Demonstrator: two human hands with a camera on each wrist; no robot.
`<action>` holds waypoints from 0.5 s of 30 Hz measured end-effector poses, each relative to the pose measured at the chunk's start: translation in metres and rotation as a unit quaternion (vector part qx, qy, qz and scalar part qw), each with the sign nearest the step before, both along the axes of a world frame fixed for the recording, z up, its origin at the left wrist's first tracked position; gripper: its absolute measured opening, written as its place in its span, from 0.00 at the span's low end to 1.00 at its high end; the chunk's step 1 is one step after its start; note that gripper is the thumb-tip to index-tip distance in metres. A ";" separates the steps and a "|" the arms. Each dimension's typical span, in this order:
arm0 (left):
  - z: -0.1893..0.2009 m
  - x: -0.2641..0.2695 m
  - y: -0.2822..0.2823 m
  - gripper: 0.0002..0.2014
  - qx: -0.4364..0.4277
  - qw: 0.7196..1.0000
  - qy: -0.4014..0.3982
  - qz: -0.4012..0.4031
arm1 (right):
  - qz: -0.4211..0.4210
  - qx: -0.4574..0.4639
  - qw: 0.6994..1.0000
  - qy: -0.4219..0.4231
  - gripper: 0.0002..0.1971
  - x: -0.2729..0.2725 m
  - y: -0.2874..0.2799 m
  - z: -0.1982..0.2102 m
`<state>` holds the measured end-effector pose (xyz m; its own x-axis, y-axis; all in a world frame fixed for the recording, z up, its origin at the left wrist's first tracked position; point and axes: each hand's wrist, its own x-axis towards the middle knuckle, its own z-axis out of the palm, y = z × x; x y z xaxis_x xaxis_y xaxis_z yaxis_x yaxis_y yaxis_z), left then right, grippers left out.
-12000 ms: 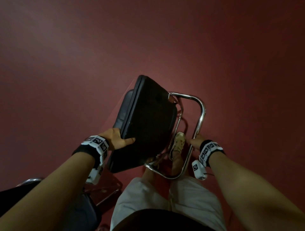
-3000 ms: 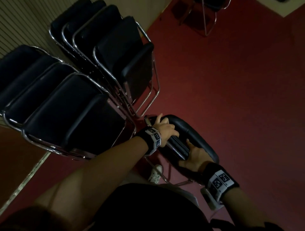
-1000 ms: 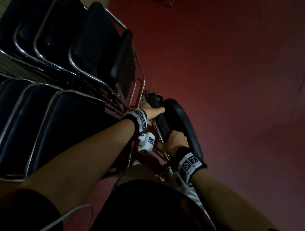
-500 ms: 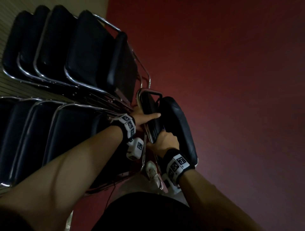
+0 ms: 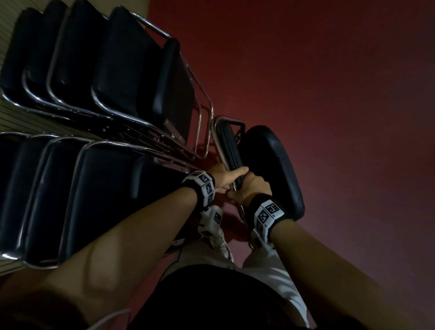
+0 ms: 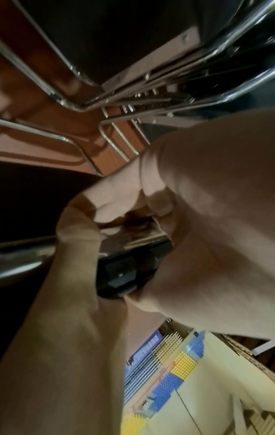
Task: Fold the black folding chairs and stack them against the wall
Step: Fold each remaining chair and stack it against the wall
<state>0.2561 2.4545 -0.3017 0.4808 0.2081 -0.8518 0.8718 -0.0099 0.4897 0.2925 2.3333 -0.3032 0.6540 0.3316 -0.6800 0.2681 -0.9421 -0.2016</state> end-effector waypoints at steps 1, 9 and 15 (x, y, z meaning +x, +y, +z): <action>0.001 -0.001 0.003 0.40 0.002 1.000 0.002 0.005 | 0.013 0.003 1.000 0.000 0.44 -0.001 0.003 0.001; -0.032 -0.044 0.024 0.49 0.074 0.995 0.031 0.065 | 0.008 0.133 0.982 0.133 0.44 -0.034 -0.021 -0.002; -0.009 -0.046 -0.004 0.50 0.062 0.991 0.032 0.117 | 0.019 0.127 0.978 0.166 0.35 -0.023 -0.046 -0.005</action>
